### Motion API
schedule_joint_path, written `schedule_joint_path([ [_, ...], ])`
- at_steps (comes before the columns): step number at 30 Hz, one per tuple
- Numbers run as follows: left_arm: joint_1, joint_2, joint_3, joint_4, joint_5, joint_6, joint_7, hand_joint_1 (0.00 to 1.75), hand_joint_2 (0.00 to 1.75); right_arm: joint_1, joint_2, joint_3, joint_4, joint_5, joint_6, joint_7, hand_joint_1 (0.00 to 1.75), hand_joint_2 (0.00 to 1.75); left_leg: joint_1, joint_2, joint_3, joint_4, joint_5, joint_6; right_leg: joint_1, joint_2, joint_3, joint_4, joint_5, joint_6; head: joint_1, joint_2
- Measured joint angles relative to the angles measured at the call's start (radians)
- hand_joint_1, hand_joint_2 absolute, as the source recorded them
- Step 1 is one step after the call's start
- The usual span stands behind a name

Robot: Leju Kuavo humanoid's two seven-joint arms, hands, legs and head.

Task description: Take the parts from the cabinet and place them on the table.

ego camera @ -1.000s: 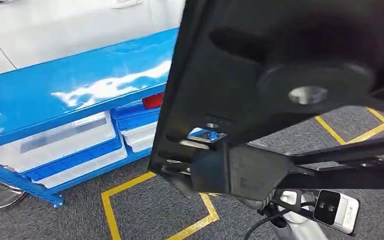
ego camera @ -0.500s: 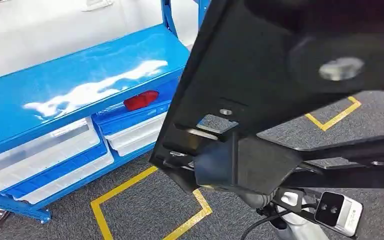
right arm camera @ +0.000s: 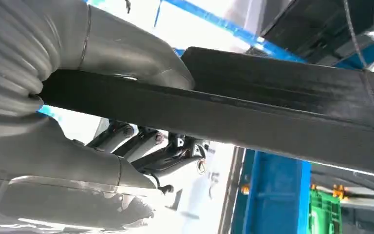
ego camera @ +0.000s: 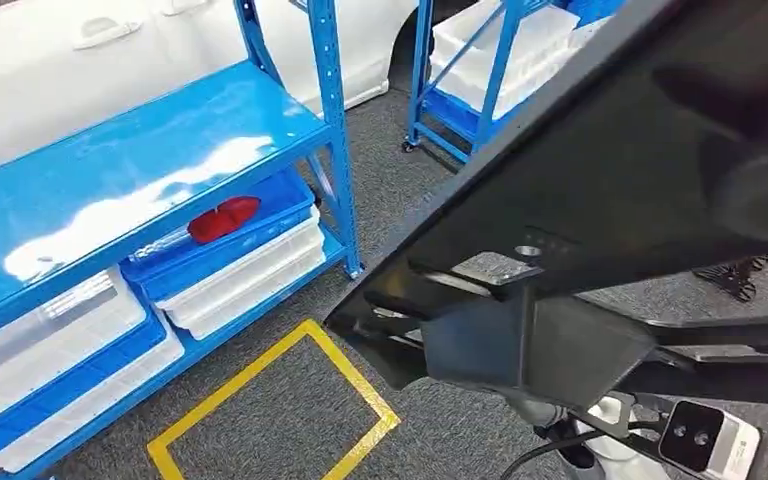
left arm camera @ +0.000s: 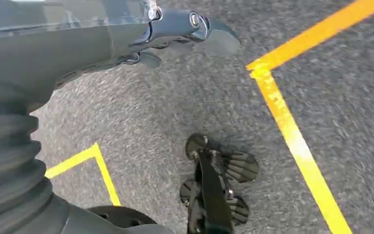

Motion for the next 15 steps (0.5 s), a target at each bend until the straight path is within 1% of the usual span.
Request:
schedule_joint_path([
  [2,-0.006,0.000,-0.002,0.000,-0.008,0.000,0.007,0.00,1.75,0.007,-0.009,-0.013,0.000,-0.005,0.000,0.000,1.75,1.75,-0.007,0.013,-0.002,0.002,0.001,0.009,-0.007,0.012,-0.004,-0.003,0.005,0.013,0.000,0.000],
  [3,-0.008,-0.001,-0.003,0.000,-0.008,0.000,0.007,0.00,1.75,0.010,-0.016,-0.019,0.000,-0.008,0.000,-0.001,1.75,1.75,-0.003,0.023,0.002,-0.005,0.006,0.018,-0.004,0.022,-0.006,-0.006,0.007,0.022,0.001,0.000],
  [4,-0.008,-0.005,-0.004,0.000,-0.008,-0.002,0.008,0.00,1.75,0.017,-0.024,-0.027,0.000,-0.010,0.001,-0.002,1.75,1.75,0.002,0.040,0.006,-0.015,0.015,0.027,-0.006,-0.001,-0.008,0.007,-0.002,0.023,0.000,0.000],
  [5,-0.006,-0.005,-0.004,0.000,-0.008,-0.005,0.007,0.00,1.75,0.017,-0.029,-0.032,0.000,-0.013,0.001,-0.006,1.75,1.75,0.001,0.048,0.005,-0.019,0.017,0.034,-0.001,-0.046,-0.026,0.041,-0.030,0.025,0.006,0.000],
  [6,-0.004,-0.005,-0.004,0.000,-0.008,-0.008,0.007,0.00,1.75,0.018,-0.034,-0.036,0.000,-0.014,0.001,-0.007,1.75,1.75,-0.001,0.058,0.004,-0.018,0.017,0.037,-0.003,-0.074,-0.061,0.113,-0.072,0.030,0.008,0.000],
  [7,-0.002,-0.005,-0.004,0.000,-0.008,-0.011,0.007,0.00,1.75,0.022,-0.038,-0.039,0.000,-0.016,0.002,-0.008,1.75,1.75,-0.003,0.068,0.002,-0.018,0.017,0.038,-0.006,-0.087,-0.101,0.196,-0.110,0.034,0.008,0.000],
  [8,0.000,-0.005,-0.004,0.000,-0.009,-0.015,0.006,0.00,1.75,0.027,-0.041,-0.040,0.000,-0.019,0.002,-0.010,1.75,1.75,-0.004,0.080,0.000,-0.017,0.016,0.038,-0.009,-0.091,-0.139,0.273,-0.140,0.038,0.008,0.000],
  [9,0.000,-0.005,-0.005,0.000,-0.010,-0.018,0.006,0.00,1.75,0.034,-0.044,-0.042,0.001,-0.021,0.002,-0.010,1.75,1.75,-0.005,0.091,-0.001,-0.017,0.016,0.039,-0.011,-0.092,-0.162,0.321,-0.148,0.041,0.008,0.000],
  [10,0.000,-0.005,-0.006,0.000,-0.011,-0.023,0.005,0.00,1.75,0.040,-0.047,-0.047,0.001,-0.021,0.002,-0.010,1.75,1.75,-0.005,0.102,-0.001,-0.015,0.015,0.038,-0.013,-0.094,-0.158,0.312,-0.131,0.043,0.008,0.000],
  [11,-0.001,-0.005,-0.006,0.000,-0.012,-0.027,0.004,0.00,1.75,0.045,-0.051,-0.054,0.000,-0.021,0.002,-0.010,1.75,1.75,-0.005,0.112,-0.001,-0.013,0.013,0.036,-0.014,-0.099,-0.123,0.248,-0.092,0.043,0.009,0.000],
  [12,-0.002,-0.006,-0.007,0.000,-0.015,-0.030,0.004,0.00,1.75,0.046,-0.055,-0.058,0.000,-0.022,0.002,-0.010,1.75,1.75,-0.005,0.121,0.000,-0.011,0.010,0.033,-0.014,-0.111,-0.075,0.156,-0.051,0.042,0.008,0.000],
  [13,-0.003,-0.008,-0.008,0.000,-0.020,-0.032,0.005,0.00,1.75,0.046,-0.058,-0.063,0.000,-0.023,0.002,-0.010,1.75,1.75,-0.005,0.130,0.002,-0.009,0.007,0.030,-0.013,-0.137,-0.017,0.053,-0.014,0.039,0.008,0.000],
  [14,-0.004,-0.008,-0.011,0.000,-0.028,-0.036,0.011,0.00,1.75,0.046,-0.060,-0.067,0.000,-0.024,0.002,-0.010,1.75,1.75,-0.010,0.136,0.003,-0.006,0.004,0.025,-0.006,-0.174,0.005,0.001,-0.022,0.028,0.008,0.000],
  [15,-0.004,-0.008,-0.016,0.000,-0.041,-0.040,0.015,0.00,1.75,0.051,-0.062,-0.073,0.000,-0.025,0.001,-0.010,1.75,1.75,-0.014,0.140,0.003,-0.004,0.000,0.019,-0.003,-0.163,0.005,-0.001,-0.014,0.021,0.005,0.000],
])
